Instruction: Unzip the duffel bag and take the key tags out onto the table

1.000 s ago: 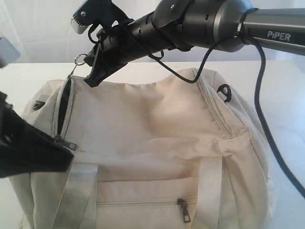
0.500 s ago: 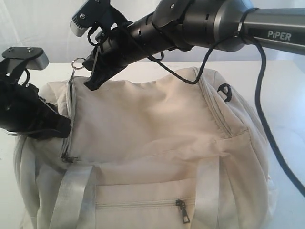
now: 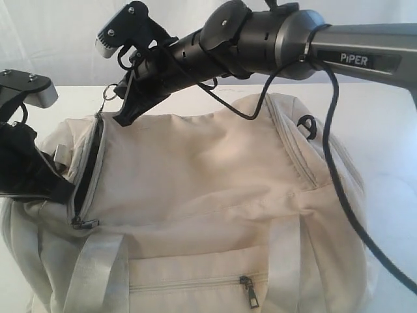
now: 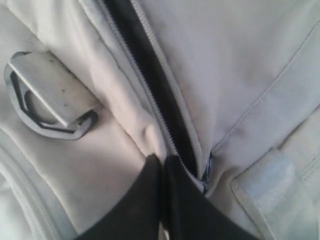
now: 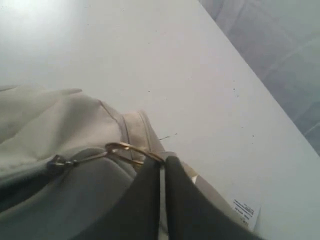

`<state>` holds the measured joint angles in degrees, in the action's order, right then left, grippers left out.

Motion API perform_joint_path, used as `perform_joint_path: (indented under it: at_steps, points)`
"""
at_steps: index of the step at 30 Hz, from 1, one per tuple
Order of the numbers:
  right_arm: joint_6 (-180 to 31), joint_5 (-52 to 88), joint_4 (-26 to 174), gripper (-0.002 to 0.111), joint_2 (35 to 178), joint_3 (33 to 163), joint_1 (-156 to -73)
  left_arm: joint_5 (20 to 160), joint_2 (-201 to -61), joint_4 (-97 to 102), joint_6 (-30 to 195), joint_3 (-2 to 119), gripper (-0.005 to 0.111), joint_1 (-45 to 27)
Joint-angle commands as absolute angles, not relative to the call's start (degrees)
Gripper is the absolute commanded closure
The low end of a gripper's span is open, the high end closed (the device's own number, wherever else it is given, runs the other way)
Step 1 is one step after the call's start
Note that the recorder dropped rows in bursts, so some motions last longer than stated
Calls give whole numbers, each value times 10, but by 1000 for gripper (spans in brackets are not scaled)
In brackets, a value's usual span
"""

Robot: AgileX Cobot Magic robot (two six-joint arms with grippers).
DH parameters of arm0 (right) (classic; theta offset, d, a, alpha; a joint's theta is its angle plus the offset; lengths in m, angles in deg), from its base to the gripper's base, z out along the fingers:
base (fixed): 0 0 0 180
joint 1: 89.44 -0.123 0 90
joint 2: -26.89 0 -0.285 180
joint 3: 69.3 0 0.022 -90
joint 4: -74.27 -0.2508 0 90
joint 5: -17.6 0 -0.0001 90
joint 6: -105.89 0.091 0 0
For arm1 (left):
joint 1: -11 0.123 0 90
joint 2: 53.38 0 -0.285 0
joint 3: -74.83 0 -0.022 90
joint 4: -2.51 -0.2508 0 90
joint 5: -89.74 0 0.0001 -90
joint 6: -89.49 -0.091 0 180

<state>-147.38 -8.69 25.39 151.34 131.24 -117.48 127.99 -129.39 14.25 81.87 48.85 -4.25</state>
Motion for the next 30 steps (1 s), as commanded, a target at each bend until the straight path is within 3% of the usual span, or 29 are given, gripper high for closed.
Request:
perform_joint_path:
  at_steps: [1, 18, 21, 26, 27, 30]
  points:
    - [-1473, -48, 248, 108, 1530, 1343, -1169, 1366, -1285, 146, 816, 483, 107, -45]
    - [-1458, -84, 255, 108, 1566, 1397, -1168, 1348, -1233, 142, 807, 483, 104, -45]
    - [-1458, -95, 258, 108, 1557, 1397, -1168, 1308, -1233, 152, 807, 483, 86, -45]
    - [-1458, -102, 266, 108, 1543, 1397, -1168, 1261, -1240, 200, 801, 483, 35, -45]
    - [-1458, -107, 267, 108, 1540, 1397, -1168, 1248, -1246, 209, 801, 483, 30, -45]
    - [-1458, -119, 269, 108, 1534, 1397, -1168, 1211, -1271, 220, 801, 483, 33, -45]
